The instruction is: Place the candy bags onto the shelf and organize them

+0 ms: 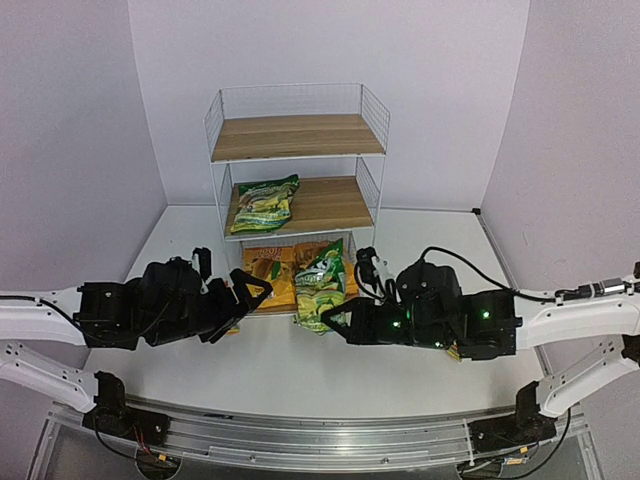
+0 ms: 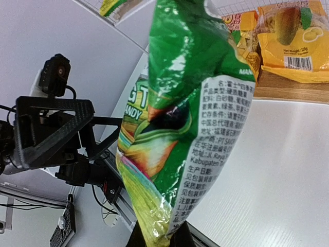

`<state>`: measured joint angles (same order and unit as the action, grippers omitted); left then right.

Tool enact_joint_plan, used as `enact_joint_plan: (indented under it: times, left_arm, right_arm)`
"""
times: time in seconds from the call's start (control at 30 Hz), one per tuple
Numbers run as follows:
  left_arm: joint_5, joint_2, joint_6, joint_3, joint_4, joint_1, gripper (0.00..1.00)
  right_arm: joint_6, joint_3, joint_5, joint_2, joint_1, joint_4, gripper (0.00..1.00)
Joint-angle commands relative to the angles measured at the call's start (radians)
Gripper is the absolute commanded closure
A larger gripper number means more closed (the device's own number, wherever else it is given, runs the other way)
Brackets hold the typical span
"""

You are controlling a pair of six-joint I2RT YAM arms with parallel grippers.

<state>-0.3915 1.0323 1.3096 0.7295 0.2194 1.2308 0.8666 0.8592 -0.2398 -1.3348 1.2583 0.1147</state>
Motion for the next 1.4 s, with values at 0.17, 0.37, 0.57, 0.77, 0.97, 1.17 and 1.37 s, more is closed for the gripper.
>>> enact_joint_plan:
  times: [0.17, 0.37, 0.57, 0.77, 0.97, 1.17, 1.37]
  left_arm:
    - [-0.144, -0.193, 0.02, 0.021, 0.313, 0.003, 0.0]
    - [-0.156, -0.204, -0.029, 0.042, 0.311, 0.002, 0.0]
    - [-0.164, -0.171, -0.06, 0.07, 0.31, 0.002, 0.0]
    - [-0.16, -0.178, -0.061, 0.055, 0.294, 0.002, 0.0]
    - [-0.168, -0.195, -0.061, 0.044, 0.293, 0.002, 0.0]
    - [-0.157, -0.193, -0.053, 0.04, 0.283, 0.002, 0.0]
    - [-0.137, -0.181, -0.054, 0.038, 0.274, 0.002, 0.0]
  right_arm:
    - [-0.176, 0.282, -0.015, 0.071, -0.01, -0.247, 1.0]
    - [-0.145, 0.389, 0.148, -0.002, -0.187, -0.249, 1.0]
    - [-0.151, 0.499, 0.26, -0.118, -0.313, -0.232, 1.0]
    - [-0.113, 0.554, 0.323, -0.212, -0.402, -0.185, 1.0]
    - [-0.112, 0.581, 0.3, -0.259, -0.414, -0.171, 0.97]
    - [-0.096, 0.531, 0.168, -0.218, -0.444, -0.193, 0.87]
    - [-0.062, 0.454, 0.009, -0.128, -0.446, -0.297, 0.7]
